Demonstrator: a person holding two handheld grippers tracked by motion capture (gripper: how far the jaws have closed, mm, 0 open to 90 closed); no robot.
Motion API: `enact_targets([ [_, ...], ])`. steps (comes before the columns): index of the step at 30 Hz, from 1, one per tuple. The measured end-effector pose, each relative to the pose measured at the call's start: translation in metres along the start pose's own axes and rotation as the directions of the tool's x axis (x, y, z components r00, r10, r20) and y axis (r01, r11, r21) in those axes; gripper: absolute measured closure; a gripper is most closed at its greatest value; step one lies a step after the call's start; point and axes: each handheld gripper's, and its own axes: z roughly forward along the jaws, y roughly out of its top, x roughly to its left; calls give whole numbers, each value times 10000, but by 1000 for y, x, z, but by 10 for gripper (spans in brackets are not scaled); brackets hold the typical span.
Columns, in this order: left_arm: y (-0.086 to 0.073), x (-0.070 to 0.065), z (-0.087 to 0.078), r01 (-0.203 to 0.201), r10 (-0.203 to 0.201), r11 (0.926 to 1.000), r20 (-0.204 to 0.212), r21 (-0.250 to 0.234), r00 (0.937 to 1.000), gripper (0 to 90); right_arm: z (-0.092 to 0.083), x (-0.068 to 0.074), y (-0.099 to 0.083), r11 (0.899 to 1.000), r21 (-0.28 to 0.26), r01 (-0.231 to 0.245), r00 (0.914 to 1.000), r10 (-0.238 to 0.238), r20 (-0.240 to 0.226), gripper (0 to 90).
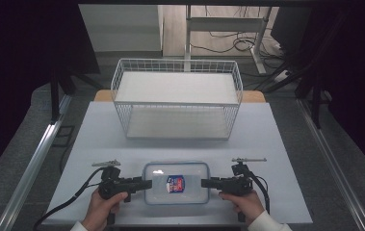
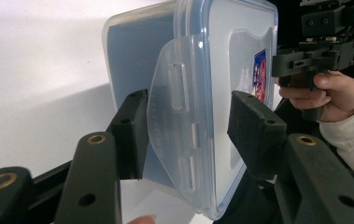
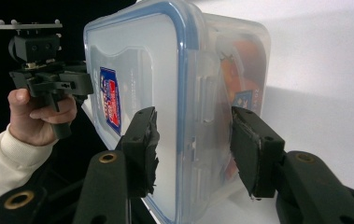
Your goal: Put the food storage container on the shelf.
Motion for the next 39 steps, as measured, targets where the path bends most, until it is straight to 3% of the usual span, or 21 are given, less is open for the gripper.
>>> enact_targets([
  [18, 11, -5, 0, -262, 261, 9995, -104, -186, 9996, 495, -5, 4, 7, 9992, -272, 298, 9995, -294, 149, 521],
  [22, 21, -2, 0, -360, 360, 9991, -10, -202, 9994, 501, -6, 6, 16, 9971, -395, 648, 9976, -638, 259, 521],
  [34, 47, 8, 5, -549, 547, 9979, -74, -353, 9985, 499, -2, 2, 41, 9931, -645, 982, 9945, -956, 425, 520],
  [39, 68, 22, 10, -664, 660, 9970, -105, -391, 9978, 498, 4, -4, 63, 9894, -778, 1229, 9914, -1189, 540, 519],
])
